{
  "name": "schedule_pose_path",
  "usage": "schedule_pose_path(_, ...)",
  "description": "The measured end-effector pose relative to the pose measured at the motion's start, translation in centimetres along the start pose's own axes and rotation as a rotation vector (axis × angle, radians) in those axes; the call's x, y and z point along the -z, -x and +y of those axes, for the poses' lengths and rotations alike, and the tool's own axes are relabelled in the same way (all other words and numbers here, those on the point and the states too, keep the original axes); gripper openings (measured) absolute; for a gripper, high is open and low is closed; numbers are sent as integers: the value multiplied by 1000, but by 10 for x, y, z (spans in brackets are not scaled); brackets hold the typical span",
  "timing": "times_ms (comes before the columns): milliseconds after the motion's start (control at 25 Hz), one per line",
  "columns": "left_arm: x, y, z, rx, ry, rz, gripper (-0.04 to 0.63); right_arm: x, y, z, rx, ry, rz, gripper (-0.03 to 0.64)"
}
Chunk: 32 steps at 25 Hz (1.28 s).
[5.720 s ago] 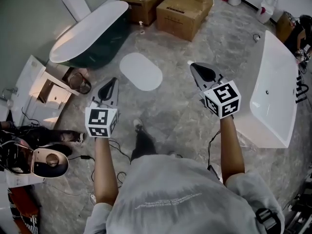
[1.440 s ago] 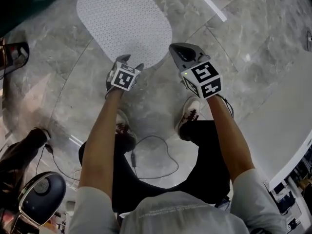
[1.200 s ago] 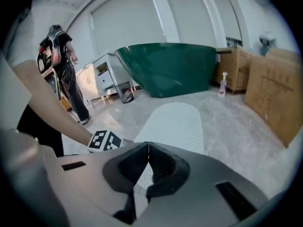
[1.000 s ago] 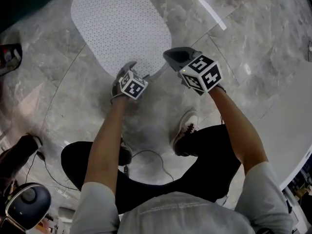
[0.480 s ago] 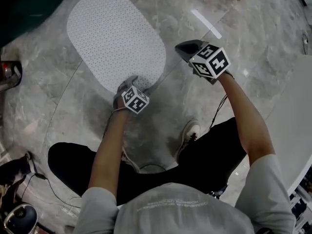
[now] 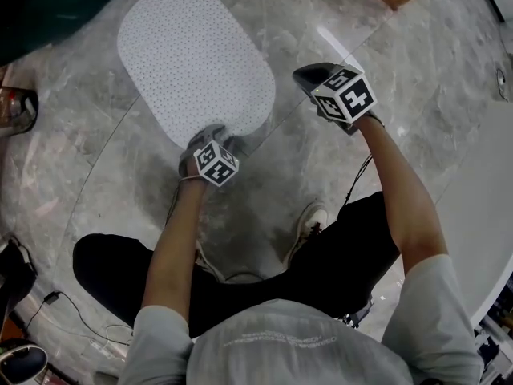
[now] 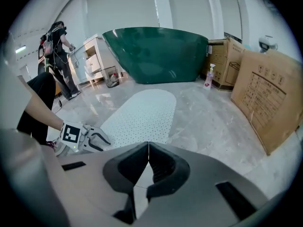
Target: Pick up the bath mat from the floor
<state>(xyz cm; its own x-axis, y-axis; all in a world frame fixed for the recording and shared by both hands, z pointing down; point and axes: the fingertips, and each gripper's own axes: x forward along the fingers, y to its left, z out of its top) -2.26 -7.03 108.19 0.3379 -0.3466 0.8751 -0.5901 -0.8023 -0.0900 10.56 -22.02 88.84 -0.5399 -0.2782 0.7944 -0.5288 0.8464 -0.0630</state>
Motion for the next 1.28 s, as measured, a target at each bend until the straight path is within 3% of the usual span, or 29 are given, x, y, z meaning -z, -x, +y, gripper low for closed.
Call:
schedule_pose_path(240, 4, 3, 38, -154, 65, -14, 261, -16, -3, 33, -28, 145, 4, 15)
schedule_pose_path(360, 5, 2, 48, -190, 74, 3, 261, -13, -9, 56, -66, 267, 53, 15)
schedule_pose_path(520, 1, 0, 56, -207, 31, 31, 267, -12, -13, 66, -101, 291, 78, 15)
schedule_pose_path(640, 1, 5, 80, -262, 46, 36, 167, -10, -10, 59, -78, 292, 83, 15)
schedule_pose_path(760, 12, -6, 91, -220, -28, 124, 172, -12, -5, 54, -62, 283, 61, 15)
schedule_pose_path(840, 14, -10, 97, -184, -94, 149, 49, -15, -1, 49, -41, 276, 50, 15)
schedule_pose_path(880, 14, -9, 101, -166, -136, 154, 48, -17, 0, 46, -28, 276, 49, 14)
schedule_pose_path(1040, 4, 5, 120, -139, -425, 131, 44, -11, -2, 37, -8, 252, 90, 15)
schedule_pose_path(1080, 0, 11, 131, -153, -462, 125, 41, -7, -3, 36, -12, 236, 108, 15)
schedule_pose_path(1160, -8, 27, 164, -209, -438, 117, 40, 3, -7, 33, -17, 209, 152, 15)
schedule_pose_path(1280, -20, 52, 216, -302, -316, 114, 40, 14, -10, 24, 8, 184, 213, 15)
